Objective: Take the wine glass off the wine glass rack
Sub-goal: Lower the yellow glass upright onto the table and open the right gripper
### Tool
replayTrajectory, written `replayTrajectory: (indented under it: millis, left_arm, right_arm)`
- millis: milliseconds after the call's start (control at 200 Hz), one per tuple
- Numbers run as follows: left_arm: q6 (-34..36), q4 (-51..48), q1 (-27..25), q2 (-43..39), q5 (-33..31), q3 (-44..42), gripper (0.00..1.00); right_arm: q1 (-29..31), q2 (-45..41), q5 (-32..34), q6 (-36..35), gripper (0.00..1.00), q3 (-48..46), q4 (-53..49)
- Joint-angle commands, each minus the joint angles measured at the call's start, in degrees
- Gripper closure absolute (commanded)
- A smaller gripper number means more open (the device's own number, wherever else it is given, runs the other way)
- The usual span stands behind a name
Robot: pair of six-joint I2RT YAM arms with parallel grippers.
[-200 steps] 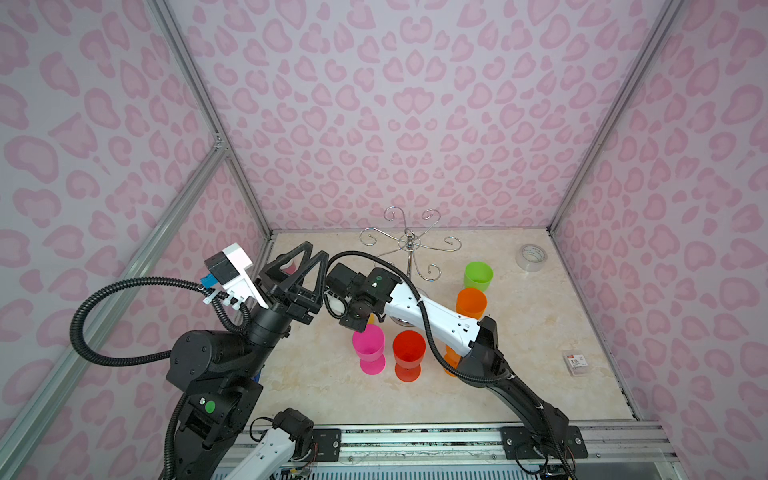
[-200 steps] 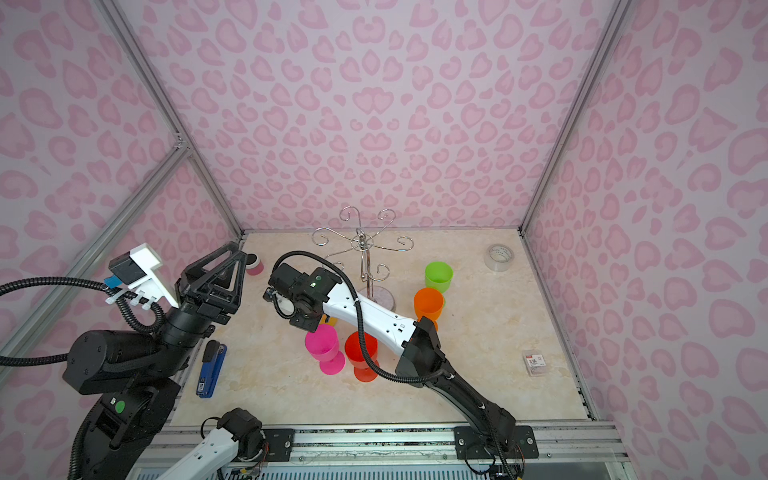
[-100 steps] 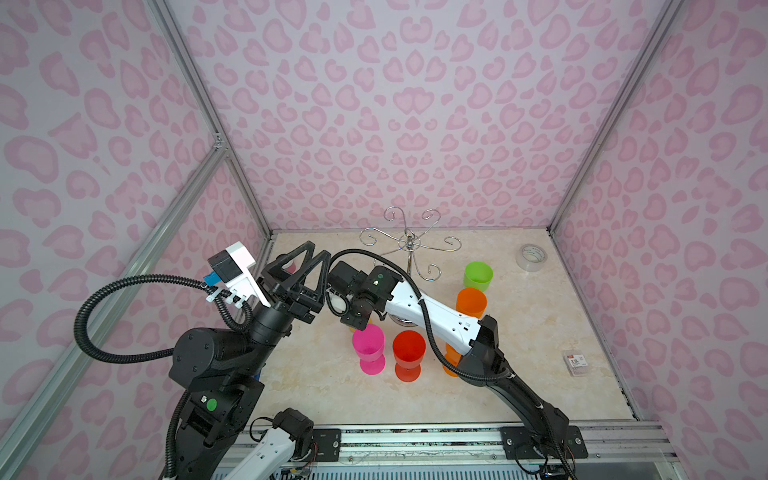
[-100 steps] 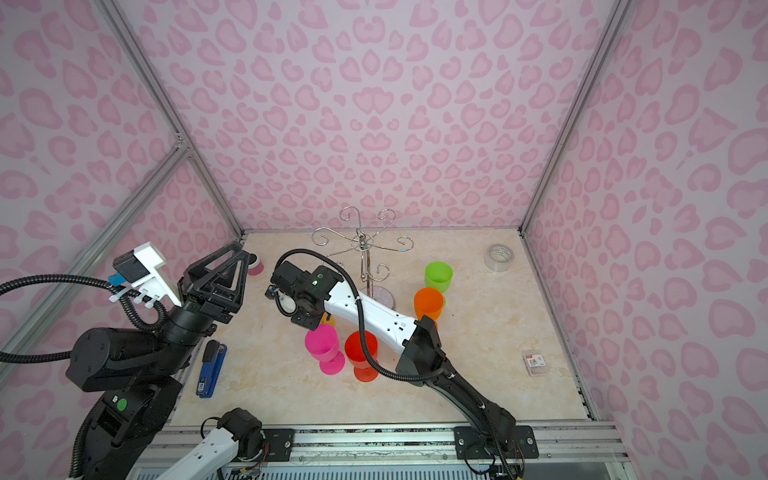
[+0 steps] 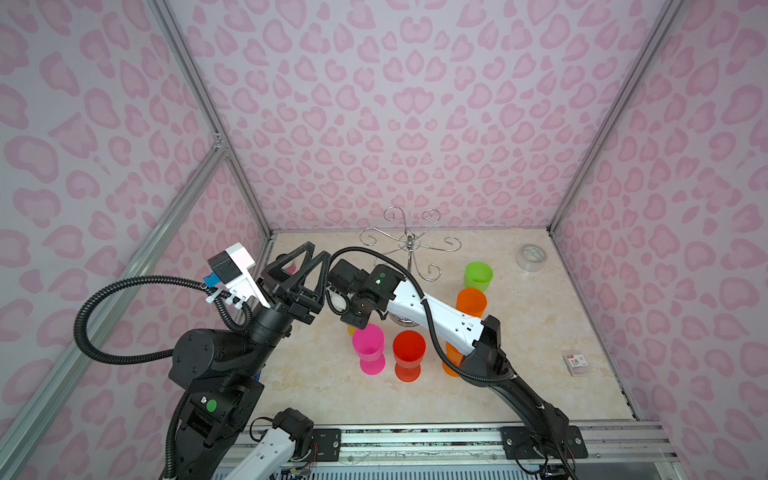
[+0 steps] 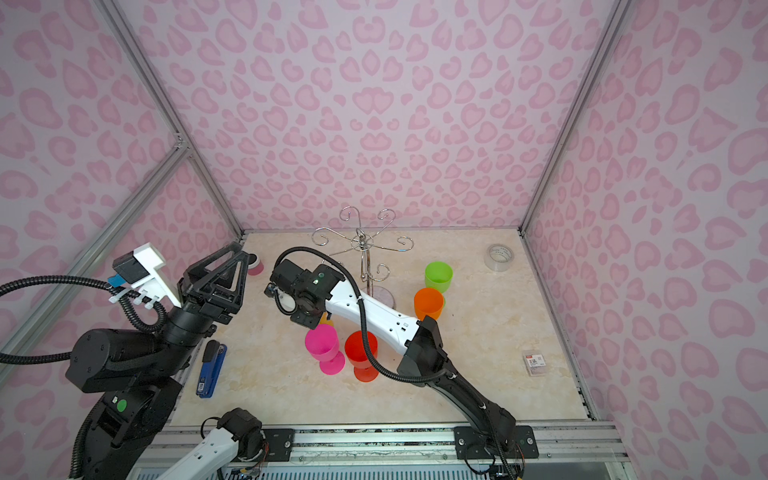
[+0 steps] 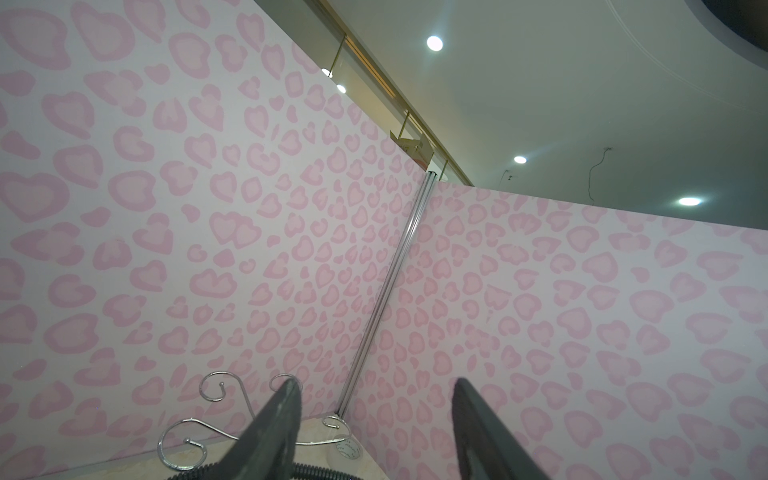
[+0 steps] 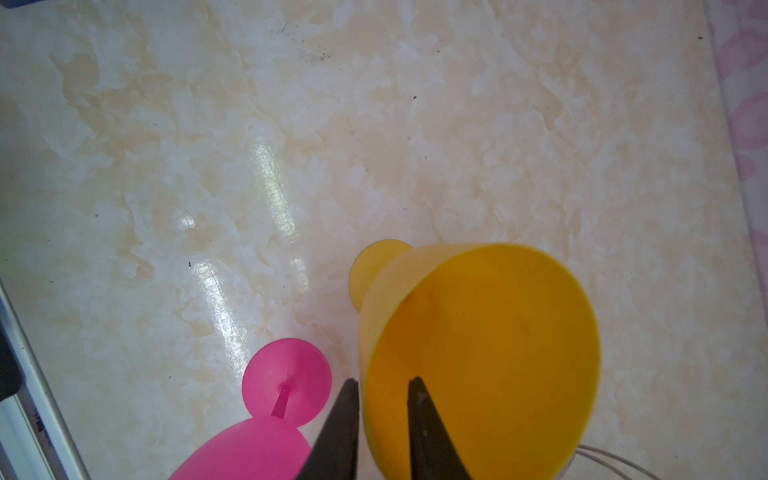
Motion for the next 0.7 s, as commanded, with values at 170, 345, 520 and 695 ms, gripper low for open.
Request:
replayTrajectory:
  millis: [170, 345, 520, 695]
  left_arm:
    - [-0.2, 2.3, 0.1, -0.1, -0.1, -0.1, 0.40]
    - [0.1, 1.9, 0.1, 0.1, -0.7, 0.1, 0.40]
    - [2.3, 0.2, 0.0, -0.7, -2.3, 0.8, 0.40]
    - [4.8, -1.7, 0.1, -2.0, -4.9, 1.6, 0.40]
  right_arm:
    - [1.0, -1.7, 0.8, 0.1, 0.76, 0.3, -1.7]
    - [1.5, -3.6, 1.6, 0.6, 0.76, 0.2, -1.5]
    - [2.9, -8.2, 2.6, 0.8, 0.76, -2.5, 1.6]
    - [3.3, -16.2, 0.8, 0.8, 0.77, -10.2, 8.8]
